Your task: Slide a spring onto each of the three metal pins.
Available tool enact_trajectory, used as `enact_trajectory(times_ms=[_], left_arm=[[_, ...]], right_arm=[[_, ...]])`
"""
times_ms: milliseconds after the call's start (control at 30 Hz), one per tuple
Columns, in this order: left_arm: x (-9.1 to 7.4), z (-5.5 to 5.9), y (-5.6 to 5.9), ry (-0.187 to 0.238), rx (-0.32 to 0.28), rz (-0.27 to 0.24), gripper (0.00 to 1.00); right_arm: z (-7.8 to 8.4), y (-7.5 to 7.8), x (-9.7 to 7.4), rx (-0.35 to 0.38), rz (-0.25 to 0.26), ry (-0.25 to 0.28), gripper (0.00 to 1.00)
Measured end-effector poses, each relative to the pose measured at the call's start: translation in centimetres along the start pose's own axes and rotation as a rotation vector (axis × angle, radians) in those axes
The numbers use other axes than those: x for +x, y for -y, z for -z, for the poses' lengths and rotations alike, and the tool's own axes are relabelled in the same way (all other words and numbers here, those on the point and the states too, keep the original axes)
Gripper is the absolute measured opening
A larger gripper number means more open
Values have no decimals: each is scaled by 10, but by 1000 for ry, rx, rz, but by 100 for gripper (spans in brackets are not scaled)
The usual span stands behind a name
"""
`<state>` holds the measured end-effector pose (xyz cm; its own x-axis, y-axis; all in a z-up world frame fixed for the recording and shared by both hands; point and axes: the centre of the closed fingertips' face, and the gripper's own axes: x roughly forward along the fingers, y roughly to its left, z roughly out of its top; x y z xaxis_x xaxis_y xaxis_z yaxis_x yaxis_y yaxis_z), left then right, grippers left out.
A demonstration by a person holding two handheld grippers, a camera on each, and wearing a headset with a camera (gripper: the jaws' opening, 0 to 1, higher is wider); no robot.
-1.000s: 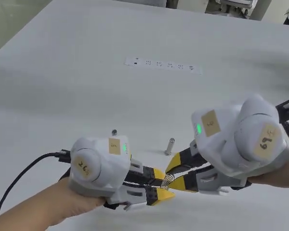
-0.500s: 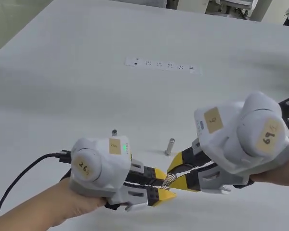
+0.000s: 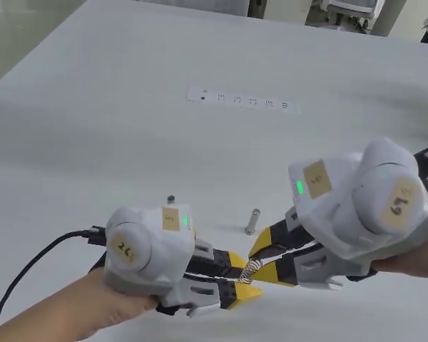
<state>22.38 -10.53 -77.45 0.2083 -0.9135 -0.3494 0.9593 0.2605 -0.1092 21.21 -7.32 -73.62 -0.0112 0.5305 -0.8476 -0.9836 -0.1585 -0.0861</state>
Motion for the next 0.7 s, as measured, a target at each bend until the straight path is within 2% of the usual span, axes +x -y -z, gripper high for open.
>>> enact_trajectory(times_ms=[333, 400, 700], left_arm=[[-4, 5, -3, -25, -5, -18, 17], [-5, 6, -3, -30, -21, -18, 22], [-15, 8, -12, -41, -30, -66, 37]], right_arm=[[2, 3, -2, -3, 7, -11, 7], [3, 3, -2, -3, 6, -12, 7], [4, 4, -4, -5, 15, -9, 7]])
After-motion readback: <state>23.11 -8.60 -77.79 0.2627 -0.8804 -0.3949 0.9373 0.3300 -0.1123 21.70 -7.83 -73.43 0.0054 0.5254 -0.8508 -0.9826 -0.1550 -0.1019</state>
